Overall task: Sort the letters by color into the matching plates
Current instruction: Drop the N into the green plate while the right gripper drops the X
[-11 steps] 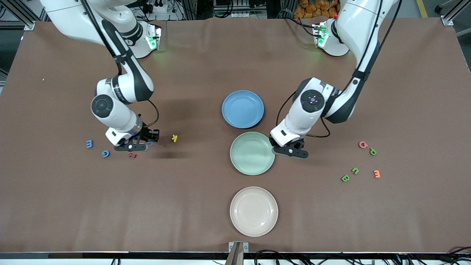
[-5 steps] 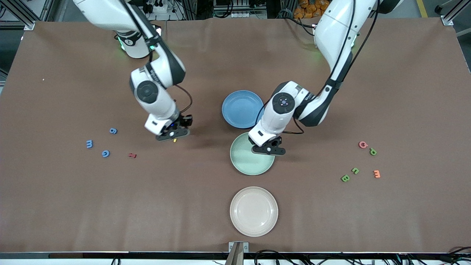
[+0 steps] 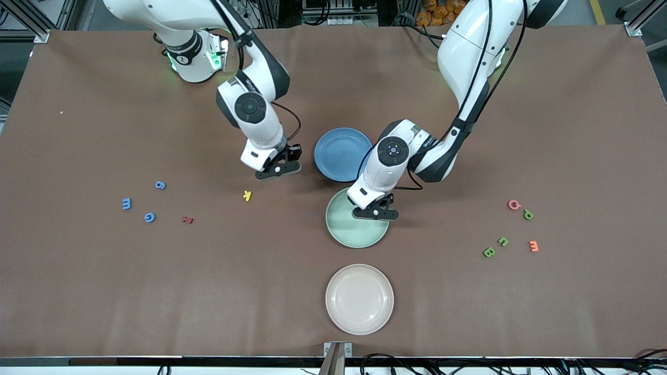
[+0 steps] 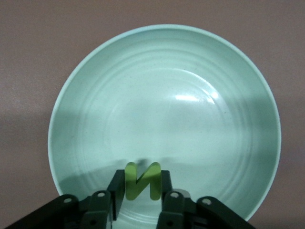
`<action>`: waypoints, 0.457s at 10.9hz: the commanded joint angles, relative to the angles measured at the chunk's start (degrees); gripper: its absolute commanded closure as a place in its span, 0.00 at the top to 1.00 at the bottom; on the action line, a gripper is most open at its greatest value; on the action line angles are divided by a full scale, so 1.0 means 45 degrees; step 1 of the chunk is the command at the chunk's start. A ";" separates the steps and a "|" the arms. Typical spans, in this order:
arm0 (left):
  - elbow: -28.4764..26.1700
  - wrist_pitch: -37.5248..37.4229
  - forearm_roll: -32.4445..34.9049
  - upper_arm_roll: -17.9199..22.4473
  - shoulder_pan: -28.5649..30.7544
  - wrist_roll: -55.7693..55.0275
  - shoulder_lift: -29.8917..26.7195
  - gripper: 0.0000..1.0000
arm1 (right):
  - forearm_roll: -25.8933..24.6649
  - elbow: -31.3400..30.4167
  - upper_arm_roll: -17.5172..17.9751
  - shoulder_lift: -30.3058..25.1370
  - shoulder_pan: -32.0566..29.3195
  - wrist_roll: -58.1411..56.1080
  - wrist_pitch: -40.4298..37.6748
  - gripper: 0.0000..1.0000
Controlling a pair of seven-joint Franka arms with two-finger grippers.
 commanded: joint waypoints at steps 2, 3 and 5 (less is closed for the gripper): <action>0.0378 -0.0253 0.1105 0.0236 0.0041 -0.0553 -0.0300 1.00 | 0.0118 0.1402 -0.0049 0.0797 0.1370 0.1880 -0.0337 0.19; 0.0378 -0.0428 0.1146 0.0236 0.0332 -0.0495 -0.0573 1.00 | 0.0137 0.2066 0.0048 0.1149 0.1547 0.2175 -0.0532 0.19; 0.0377 -0.1381 0.1205 0.0217 0.1075 0.0380 -0.1334 1.00 | 0.0137 0.2772 0.0049 0.1560 0.1898 0.2256 -0.0612 0.19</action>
